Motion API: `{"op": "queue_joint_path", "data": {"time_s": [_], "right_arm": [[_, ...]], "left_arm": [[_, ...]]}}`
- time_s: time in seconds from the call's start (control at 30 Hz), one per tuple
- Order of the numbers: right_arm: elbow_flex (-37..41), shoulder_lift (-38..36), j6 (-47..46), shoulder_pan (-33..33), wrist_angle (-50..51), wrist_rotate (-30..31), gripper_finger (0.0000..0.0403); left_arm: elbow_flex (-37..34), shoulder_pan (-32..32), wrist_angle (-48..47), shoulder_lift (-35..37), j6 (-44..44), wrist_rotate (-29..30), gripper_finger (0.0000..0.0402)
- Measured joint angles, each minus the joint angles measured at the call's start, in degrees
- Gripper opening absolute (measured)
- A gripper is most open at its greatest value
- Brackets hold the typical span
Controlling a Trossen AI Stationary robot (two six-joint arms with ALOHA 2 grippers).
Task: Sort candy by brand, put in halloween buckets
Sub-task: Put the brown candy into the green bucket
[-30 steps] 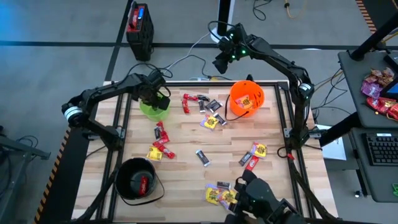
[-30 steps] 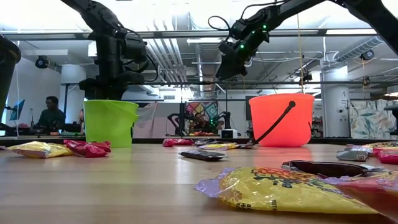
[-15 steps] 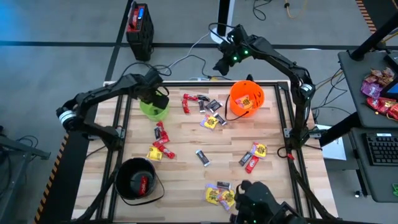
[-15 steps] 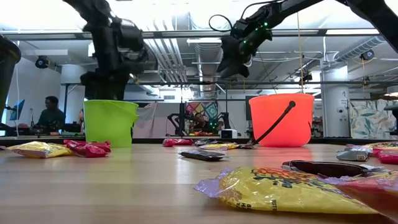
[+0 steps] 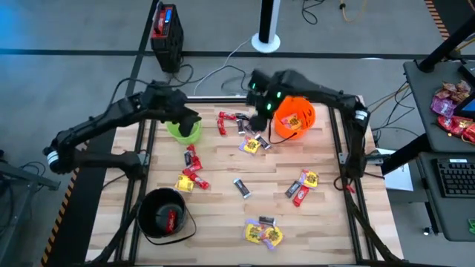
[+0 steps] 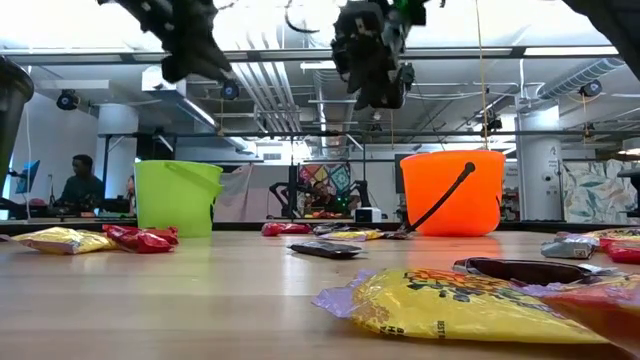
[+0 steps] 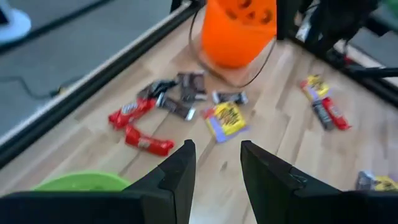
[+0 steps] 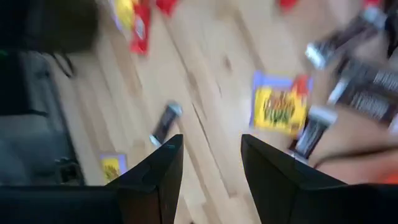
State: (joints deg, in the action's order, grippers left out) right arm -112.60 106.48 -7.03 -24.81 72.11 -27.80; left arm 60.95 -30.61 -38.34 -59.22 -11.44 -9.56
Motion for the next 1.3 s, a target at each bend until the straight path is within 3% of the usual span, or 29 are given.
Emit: {"op": "queue_joint_path", "data": {"time_s": [0.1,0.2,0.37,0.53,0.7,0.83,1.03,1.3], "right_arm": [[2.2,0.0,-4.9,6.3,0.8,7.2,0.0165],[5.4,0.0,-10.8,12.1,-1.1,9.7,0.0185],[14.1,0.1,-18.4,20.7,-11.9,16.3,0.0220],[23.6,0.2,-26.7,25.4,-26.5,21.3,0.0236],[29.8,0.5,-32.1,28.0,-34.0,26.1,0.0237],[32.8,0.5,-32.0,28.6,-38.0,26.4,0.0238],[38.8,0.5,-24.5,32.5,-51.4,28.6,0.0238],[45.9,0.5,-22.6,36.7,-62.5,43.2,0.0233]], "left_arm": [[0.0,1.5,0.3,2.5,-0.1,0.0,0.0111],[0.0,3.1,0.3,4.4,-0.2,0.1,0.0111],[0.0,5.0,1.8,6.3,-1.7,1.2,0.0111],[0.0,5.7,4.0,6.0,-4.0,10.4,0.0111],[0.0,5.8,4.8,4.7,-4.8,11.9,0.0111],[0.0,5.9,5.3,3.9,-4.9,11.9,0.0111],[0.0,5.9,5.4,3.4,-4.9,11.9,0.0111],[0.0,5.9,5.2,3.7,-4.6,12.1,0.0111]]}}
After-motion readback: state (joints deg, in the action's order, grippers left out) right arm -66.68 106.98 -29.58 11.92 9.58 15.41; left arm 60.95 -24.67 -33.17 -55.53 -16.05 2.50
